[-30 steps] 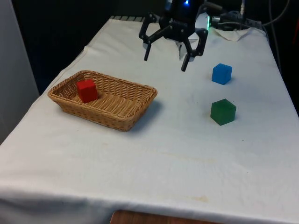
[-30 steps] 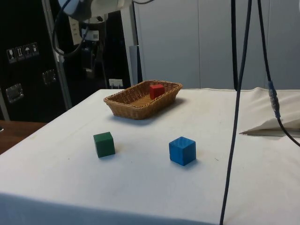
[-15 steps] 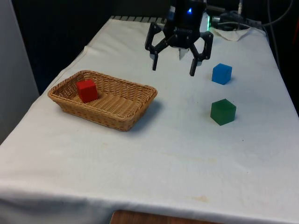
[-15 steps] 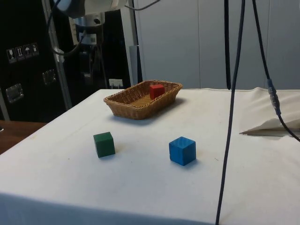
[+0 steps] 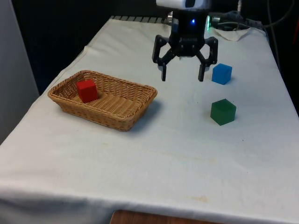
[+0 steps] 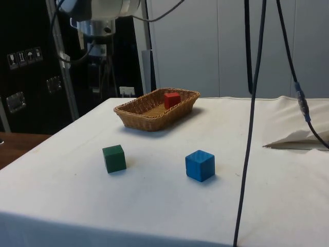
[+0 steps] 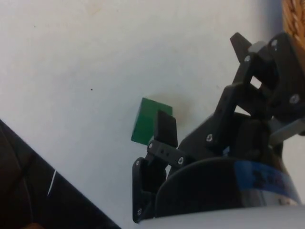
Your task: Pick up exactly two blocks and place them into the basket.
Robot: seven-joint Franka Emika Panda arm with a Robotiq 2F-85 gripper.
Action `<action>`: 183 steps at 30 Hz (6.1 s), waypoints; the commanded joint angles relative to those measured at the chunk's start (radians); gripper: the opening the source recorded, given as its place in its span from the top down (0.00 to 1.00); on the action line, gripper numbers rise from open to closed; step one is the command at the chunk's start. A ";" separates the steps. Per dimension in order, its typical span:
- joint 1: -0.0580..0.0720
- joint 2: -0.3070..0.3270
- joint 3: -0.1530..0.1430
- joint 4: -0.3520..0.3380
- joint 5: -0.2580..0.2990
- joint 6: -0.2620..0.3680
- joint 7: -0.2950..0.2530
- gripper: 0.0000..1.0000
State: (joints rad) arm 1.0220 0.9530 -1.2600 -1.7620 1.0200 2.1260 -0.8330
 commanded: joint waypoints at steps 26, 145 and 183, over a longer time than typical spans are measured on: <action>-0.044 -0.016 0.115 0.013 0.069 -0.003 -0.108 0.00; -0.115 -0.191 0.507 -0.139 0.035 0.350 -0.177 0.00; -0.151 -0.216 0.587 -0.217 0.020 0.436 -0.220 0.00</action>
State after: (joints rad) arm 0.8710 0.7370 -0.6750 -1.9790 1.0350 2.5560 -1.0470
